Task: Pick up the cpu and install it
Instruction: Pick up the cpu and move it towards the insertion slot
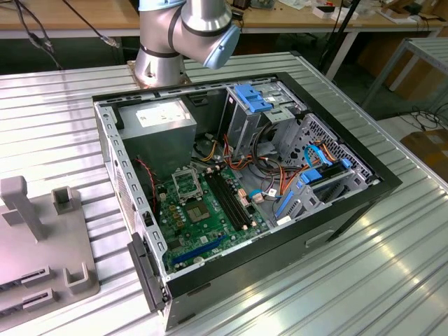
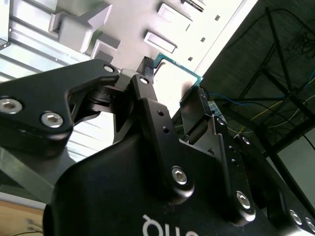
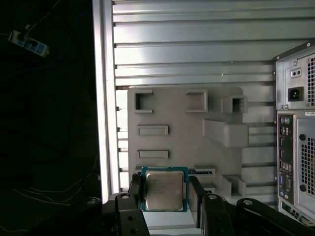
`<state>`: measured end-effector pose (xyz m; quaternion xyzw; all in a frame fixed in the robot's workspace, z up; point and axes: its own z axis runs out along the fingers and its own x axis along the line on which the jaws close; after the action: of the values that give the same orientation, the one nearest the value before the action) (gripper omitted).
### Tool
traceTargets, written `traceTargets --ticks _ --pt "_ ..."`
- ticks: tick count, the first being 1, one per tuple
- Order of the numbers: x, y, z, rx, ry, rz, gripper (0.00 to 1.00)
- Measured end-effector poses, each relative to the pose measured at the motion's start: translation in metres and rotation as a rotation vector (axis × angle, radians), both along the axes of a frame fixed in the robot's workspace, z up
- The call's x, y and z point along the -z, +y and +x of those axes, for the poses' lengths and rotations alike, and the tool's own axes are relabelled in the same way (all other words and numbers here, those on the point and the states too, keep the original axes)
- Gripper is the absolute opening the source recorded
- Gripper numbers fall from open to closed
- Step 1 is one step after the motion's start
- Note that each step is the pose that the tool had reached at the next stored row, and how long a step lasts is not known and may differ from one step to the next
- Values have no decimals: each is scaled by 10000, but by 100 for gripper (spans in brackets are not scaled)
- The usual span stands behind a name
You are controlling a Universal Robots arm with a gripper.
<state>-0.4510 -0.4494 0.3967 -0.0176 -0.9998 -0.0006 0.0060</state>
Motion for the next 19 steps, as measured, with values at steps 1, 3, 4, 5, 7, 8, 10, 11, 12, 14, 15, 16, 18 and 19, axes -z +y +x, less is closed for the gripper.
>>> traceTargets --ticks 1,3,4,5,7,8,10,11,12,14,15,16,18,19 --pt "0 0 14 0 0 0 47" --pt "1 0 68 0 -1 1 47" --pt "0 0 89 0 0 0 47" --pt "1 0 104 0 -1 1 47" --pt "0 0 136 0 0 0 47" --pt "0 0 149 0 -1 1 47" --pt "1 1 159 1 -1 1 47" --pt "0 0 164 1 0 0 47" --pt "1 0 169 0 -1 1 47" --pt "0 0 176 0 -1 0 47" --pt "1 0 179 1 -1 1 47" --pt "0 0 184 0 -1 0 47" --pt "1 0 192 0 -1 1 47" --pt "1 0 195 0 -1 1 47"
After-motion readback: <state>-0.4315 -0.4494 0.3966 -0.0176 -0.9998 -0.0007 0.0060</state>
